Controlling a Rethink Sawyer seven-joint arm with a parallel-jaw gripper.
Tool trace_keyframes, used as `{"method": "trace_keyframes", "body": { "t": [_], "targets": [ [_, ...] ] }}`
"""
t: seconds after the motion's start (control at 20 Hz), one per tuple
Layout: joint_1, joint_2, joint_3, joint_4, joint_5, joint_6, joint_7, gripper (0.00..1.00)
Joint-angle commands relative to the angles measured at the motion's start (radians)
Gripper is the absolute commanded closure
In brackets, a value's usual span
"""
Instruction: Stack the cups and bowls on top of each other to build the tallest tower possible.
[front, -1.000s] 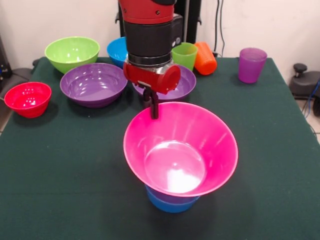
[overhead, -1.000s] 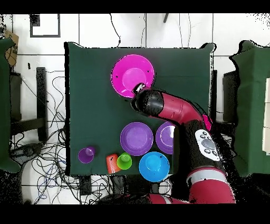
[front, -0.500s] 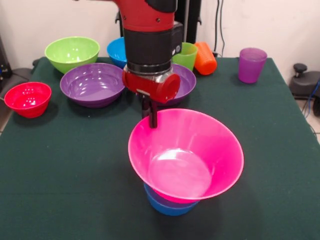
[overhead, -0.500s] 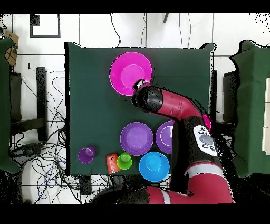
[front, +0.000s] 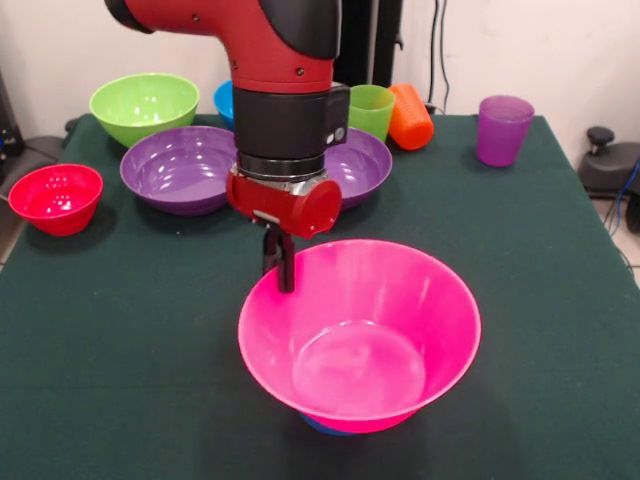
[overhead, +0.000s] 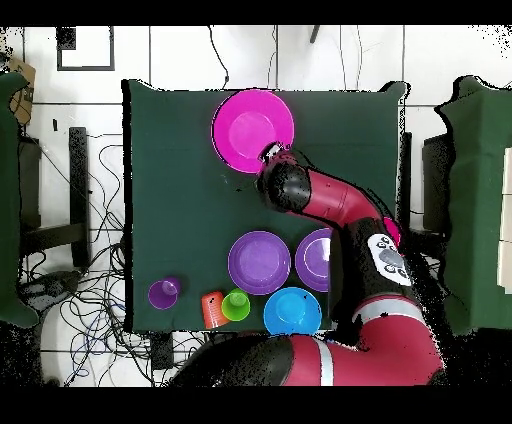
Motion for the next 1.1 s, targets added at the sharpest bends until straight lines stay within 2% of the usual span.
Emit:
{"method": "trace_keyframes", "body": {
  "t": [0.05,0.4,0.6,1.1],
  "targets": [
    [-0.028,0.103,0.044,0.014,-0.028,-0.012,0.062,1.0],
    [-0.066,0.049,0.0,0.093,-0.081,0.007,0.021,1.0],
    [-0.09,0.025,0.004,0.128,-0.098,0.022,-0.001,1.0],
    [-0.083,-0.021,0.025,0.197,-0.083,0.079,-0.002,1.0]
  ]
}}
